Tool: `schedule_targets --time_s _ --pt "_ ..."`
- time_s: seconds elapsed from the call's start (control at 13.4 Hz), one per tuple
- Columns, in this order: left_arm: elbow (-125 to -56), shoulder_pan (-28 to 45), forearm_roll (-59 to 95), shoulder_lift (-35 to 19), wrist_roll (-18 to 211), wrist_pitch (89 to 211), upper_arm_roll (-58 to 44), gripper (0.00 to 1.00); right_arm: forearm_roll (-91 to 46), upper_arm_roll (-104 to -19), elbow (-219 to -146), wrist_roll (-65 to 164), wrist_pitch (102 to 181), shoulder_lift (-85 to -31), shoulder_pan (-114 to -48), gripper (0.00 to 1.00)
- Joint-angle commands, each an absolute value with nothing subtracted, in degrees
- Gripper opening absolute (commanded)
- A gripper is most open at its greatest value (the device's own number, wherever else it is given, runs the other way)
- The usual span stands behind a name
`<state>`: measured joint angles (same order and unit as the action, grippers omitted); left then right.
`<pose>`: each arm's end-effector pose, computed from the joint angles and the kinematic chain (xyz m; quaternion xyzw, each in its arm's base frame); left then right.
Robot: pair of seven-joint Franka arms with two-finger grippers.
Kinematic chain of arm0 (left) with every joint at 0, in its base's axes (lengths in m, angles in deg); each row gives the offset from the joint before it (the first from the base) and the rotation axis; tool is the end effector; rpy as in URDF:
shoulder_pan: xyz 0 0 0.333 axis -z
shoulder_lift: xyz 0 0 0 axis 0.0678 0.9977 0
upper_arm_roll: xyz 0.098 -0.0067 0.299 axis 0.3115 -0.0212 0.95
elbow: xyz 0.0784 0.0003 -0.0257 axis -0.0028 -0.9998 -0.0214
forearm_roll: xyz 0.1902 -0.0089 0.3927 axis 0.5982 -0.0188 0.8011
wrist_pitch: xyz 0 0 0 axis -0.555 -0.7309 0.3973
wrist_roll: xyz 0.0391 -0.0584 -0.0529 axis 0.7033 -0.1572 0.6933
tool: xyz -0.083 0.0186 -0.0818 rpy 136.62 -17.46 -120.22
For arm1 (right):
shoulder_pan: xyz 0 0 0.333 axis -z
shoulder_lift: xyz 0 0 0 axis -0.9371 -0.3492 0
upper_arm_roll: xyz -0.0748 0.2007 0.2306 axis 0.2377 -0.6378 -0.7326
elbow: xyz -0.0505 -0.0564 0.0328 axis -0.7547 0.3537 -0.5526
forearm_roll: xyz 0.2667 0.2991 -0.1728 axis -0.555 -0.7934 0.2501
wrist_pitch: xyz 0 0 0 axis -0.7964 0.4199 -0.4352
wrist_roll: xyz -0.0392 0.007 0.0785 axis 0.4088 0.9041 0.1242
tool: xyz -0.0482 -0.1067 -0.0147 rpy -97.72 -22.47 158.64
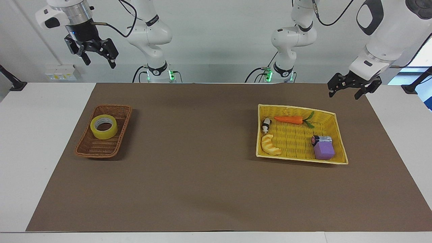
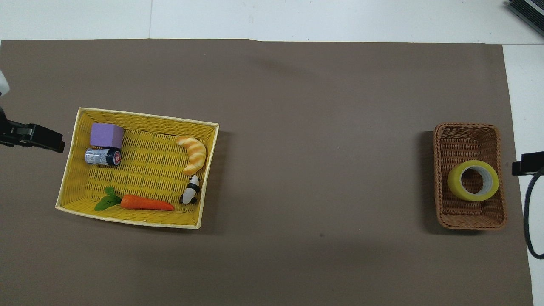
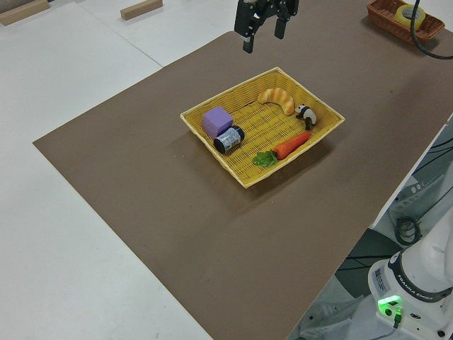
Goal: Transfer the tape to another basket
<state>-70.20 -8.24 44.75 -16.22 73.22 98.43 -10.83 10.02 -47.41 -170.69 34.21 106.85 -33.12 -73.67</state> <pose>0.6017 -0.0233 0.5977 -0.9952 0.0911 0.0358 0.0060 0.5296 -0.0362 0.6819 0.9961 -0.0877 0.0072 0.0063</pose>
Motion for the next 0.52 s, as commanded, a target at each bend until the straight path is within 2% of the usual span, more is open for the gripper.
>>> schedule_targets --time_s 0.0,0.45 --pt "-71.2 -8.6 45.4 -17.3 73.0 97.8 -11.0 1.00 10.6 -47.6 -172.3 35.4 107.5 -32.0 -73.0 1.00" --pt "-71.2 -8.6 45.4 -17.3 73.0 97.8 -11.0 1.00 10.7 -47.7 -172.3 35.4 107.5 -31.9 -73.3 1.00"
